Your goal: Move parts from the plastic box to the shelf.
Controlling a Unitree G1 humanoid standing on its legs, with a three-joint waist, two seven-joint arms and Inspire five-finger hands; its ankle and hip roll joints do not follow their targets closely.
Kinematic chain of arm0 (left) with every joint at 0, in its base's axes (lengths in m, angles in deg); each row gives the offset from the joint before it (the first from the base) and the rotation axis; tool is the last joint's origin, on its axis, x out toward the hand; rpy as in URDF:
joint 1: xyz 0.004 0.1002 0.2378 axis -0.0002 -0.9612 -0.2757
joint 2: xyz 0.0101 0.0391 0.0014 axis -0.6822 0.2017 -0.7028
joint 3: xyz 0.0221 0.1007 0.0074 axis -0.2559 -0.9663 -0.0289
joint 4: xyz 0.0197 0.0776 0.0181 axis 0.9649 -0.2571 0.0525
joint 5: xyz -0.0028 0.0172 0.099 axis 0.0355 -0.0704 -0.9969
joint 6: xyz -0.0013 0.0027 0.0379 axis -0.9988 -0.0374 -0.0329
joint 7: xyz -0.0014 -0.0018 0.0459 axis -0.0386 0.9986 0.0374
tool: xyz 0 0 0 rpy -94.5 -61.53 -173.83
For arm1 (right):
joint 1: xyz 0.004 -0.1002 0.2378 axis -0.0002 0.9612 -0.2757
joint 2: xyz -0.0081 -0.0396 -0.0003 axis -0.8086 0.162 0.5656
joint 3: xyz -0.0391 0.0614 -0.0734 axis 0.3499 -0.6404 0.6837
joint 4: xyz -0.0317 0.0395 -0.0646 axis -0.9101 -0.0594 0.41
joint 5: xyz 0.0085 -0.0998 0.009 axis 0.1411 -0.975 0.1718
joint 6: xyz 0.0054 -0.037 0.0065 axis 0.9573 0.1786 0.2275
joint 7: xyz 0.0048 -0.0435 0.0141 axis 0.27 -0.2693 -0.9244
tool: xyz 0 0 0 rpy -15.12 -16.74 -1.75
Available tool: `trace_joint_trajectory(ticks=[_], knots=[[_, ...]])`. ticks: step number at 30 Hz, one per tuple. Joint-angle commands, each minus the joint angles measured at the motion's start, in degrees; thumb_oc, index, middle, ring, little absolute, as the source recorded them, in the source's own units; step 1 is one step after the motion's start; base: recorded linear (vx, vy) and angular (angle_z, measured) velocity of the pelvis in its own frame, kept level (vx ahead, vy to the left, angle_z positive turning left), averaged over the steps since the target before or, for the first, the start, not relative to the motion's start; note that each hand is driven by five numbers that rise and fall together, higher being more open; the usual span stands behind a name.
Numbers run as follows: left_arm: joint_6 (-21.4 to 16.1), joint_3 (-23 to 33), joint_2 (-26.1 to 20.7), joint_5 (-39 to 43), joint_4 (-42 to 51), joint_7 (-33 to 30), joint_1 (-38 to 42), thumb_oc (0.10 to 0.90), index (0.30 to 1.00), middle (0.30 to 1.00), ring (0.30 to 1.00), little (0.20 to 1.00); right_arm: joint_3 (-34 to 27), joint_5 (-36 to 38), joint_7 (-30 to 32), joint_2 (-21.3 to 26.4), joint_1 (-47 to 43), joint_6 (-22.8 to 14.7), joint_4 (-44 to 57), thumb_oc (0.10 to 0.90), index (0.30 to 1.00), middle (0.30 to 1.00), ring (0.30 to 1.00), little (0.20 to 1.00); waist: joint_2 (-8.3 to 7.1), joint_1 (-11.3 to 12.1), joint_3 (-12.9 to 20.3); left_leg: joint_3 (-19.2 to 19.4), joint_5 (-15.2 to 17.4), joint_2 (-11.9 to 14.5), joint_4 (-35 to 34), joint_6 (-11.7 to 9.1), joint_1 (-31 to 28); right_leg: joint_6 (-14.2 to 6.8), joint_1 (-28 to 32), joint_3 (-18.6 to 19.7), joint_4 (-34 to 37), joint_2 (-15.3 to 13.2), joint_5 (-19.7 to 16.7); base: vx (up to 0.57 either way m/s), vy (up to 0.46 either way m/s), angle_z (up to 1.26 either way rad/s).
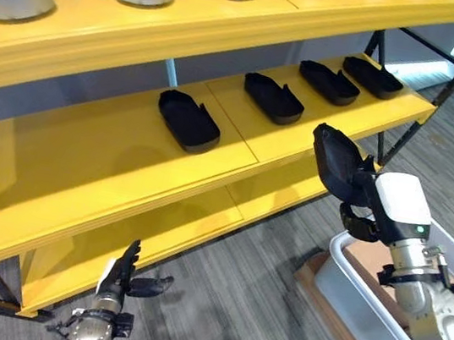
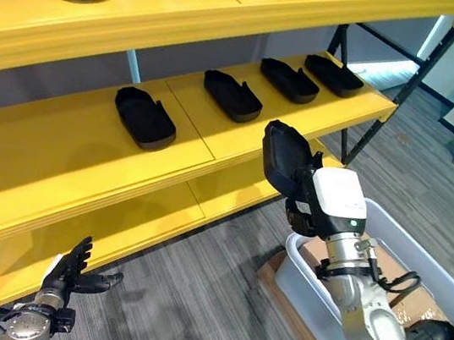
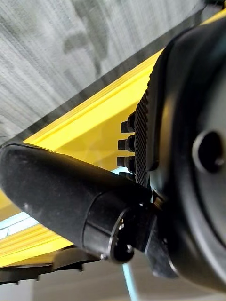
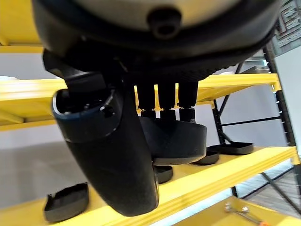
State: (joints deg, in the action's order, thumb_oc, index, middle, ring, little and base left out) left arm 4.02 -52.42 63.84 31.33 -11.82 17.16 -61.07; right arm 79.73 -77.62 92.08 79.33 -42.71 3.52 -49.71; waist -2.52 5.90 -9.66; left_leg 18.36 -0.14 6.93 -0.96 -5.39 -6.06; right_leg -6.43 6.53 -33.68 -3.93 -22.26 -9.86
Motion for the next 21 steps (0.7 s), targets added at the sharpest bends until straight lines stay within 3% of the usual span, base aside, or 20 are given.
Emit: trace_joint_trajectory(ticks=[1,3,4,5,6,7,8,9,10,12,14,18,21], knots=[[-4.36,0.68,-0.05,-2.46,4.48,-1.26,1.32,0.900,1.000,1.000,1.000,1.000,-1.94,-2.10,4.32,4.21,-9.26,0.10,3.31,0.400,0.300,0.300,0.300,0.300,0.12,0.28,4.44,-3.78,0.70,-1.90,-3.36,3.47,1.63,-6.93,-2.57,0.93,-4.33,-1.33,2.05,0.03,0.235,0.04],[-4.38,1.54,-0.06,-2.86,4.88,-1.96,0.70,0.900,1.000,1.000,1.000,1.000,-0.93,-4.43,4.19,3.35,-9.51,0.87,2.37,0.400,0.300,0.300,0.300,0.300,-0.40,1.11,4.33,-5.66,1.99,-5.20,-3.75,5.49,1.29,-7.63,-3.29,2.76,-7.58,-4.05,-0.68,0.04,0.294,0.18],[-4.34,1.57,-0.08,-2.88,4.92,-1.98,0.67,0.900,1.000,1.000,1.000,1.000,-0.88,-4.50,4.24,3.28,-9.56,0.87,2.31,0.400,0.300,0.300,0.300,0.300,-0.56,1.07,4.33,-5.67,2.02,-5.39,-3.74,5.62,1.33,-7.67,-3.49,2.88,-7.95,-4.35,-0.54,-0.02,0.252,0.53],[-4.29,1.14,-0.60,-3.25,4.77,-2.10,1.09,0.900,1.000,1.000,1.000,1.000,-1.10,-5.47,3.99,3.31,-8.50,1.27,2.10,0.400,0.300,0.300,0.300,0.300,-0.91,-0.13,3.89,-7.10,1.24,-6.82,-3.87,6.65,1.93,-6.44,-5.45,8.32,-9.94,-3.73,-2.83,-0.02,0.143,0.69],[-4.38,0.79,-0.83,-3.30,4.70,-2.19,1.45,0.900,1.000,1.000,1.000,1.000,-1.29,-5.57,4.03,3.47,-8.01,1.27,2.04,0.400,0.300,0.300,0.300,0.300,-0.81,-0.87,4.06,-8.19,1.00,-7.09,-4.04,6.82,2.25,-5.72,-7.50,13.44,-10.67,-1.77,-2.55,0.02,0.223,0.85],[-4.41,-0.12,-1.31,-3.63,3.79,-2.23,2.56,0.900,1.000,1.000,1.000,1.000,-2.66,-5.04,4.10,3.90,-6.07,1.16,2.47,0.400,0.300,0.300,0.300,0.300,0.05,-3.56,3.65,-12.31,-0.16,-7.64,-4.04,7.02,2.65,-3.38,-10.81,24.73,-12.44,5.70,0.42,0.09,0.168,1.10],[-4.38,-0.54,-1.57,-4.00,3.79,-2.02,3.17,0.900,1.000,1.000,1.000,1.000,-3.31,-4.73,4.31,3.96,-5.13,0.98,2.82,0.400,0.300,0.300,0.300,0.300,0.32,-4.56,3.41,-14.33,-0.39,-8.08,-4.04,7.21,2.55,-2.45,-11.84,28.12,-13.81,9.39,2.69,0.09,0.145,1.89],[-4.23,-0.74,-1.58,-4.24,3.69,-1.89,3.68,0.900,1.000,1.000,1.000,1.000,-4.02,-4.50,4.46,4.05,-4.38,0.88,2.93,0.400,0.300,0.300,0.300,0.300,0.50,-5.15,3.42,-15.81,-0.79,-8.18,-4.04,7.23,2.82,-1.34,-12.68,29.41,-14.21,11.95,4.86,0.10,0.063,2.10],[-4.16,-1.15,-1.46,-4.55,3.13,-1.39,4.51,0.900,1.000,1.000,1.000,1.000,-4.73,-3.80,4.73,4.01,-3.64,0.29,3.15,0.400,0.300,0.300,0.300,0.300,0.53,-6.07,3.26,-18.36,-1.00,-8.58,-4.04,7.37,2.76,-0.07,-14.21,30.76,-13.11,16.26,7.79,0.08,0.004,1.85],[-4.29,-1.59,-0.99,-4.61,2.74,-1.35,5.36,0.900,1.000,1.000,1.000,1.000,-5.12,-2.90,5.09,4.38,-3.74,-0.83,3.48,0.400,0.300,0.300,0.300,0.300,0.35,-7.17,2.76,-21.04,-1.08,-9.35,-4.04,7.13,2.62,-0.07,-16.53,32.49,-8.19,19.42,7.08,0.09,-0.049,1.02],[-4.35,-1.69,-0.79,-4.30,2.33,-1.53,5.26,0.900,1.000,1.000,1.000,1.000,-5.28,-2.57,4.85,4.38,-3.11,-1.44,3.87,0.400,0.300,0.300,0.300,0.300,-0.27,-7.85,2.19,-23.72,-1.00,-10.15,-4.04,6.83,1.85,-0.36,-15.90,35.55,-4.23,20.18,5.75,0.10,-0.058,0.82],[-4.18,-0.45,1.49,-3.44,2.33,-1.01,2.07,0.900,1.000,1.000,1.000,1.000,-4.79,-1.82,3.64,4.65,-3.38,-2.62,5.26,0.400,0.300,0.300,0.300,0.300,-0.22,-6.34,4.57,-22.85,0.15,-9.01,-3.94,6.44,0.62,0.32,-9.76,34.27,2.40,19.79,5.22,0.18,-0.191,0.54],[-3.85,-0.36,1.77,-2.57,2.32,-1.10,1.87,0.900,1.000,1.000,1.000,1.000,-4.72,-1.83,3.77,5.25,-3.94,-3.24,6.11,0.400,0.300,0.300,0.300,0.300,-0.55,-5.80,4.76,-23.77,0.10,-7.94,-2.94,5.45,0.96,1.08,-8.29,32.50,3.35,19.64,5.42,0.06,-0.170,0.01]])
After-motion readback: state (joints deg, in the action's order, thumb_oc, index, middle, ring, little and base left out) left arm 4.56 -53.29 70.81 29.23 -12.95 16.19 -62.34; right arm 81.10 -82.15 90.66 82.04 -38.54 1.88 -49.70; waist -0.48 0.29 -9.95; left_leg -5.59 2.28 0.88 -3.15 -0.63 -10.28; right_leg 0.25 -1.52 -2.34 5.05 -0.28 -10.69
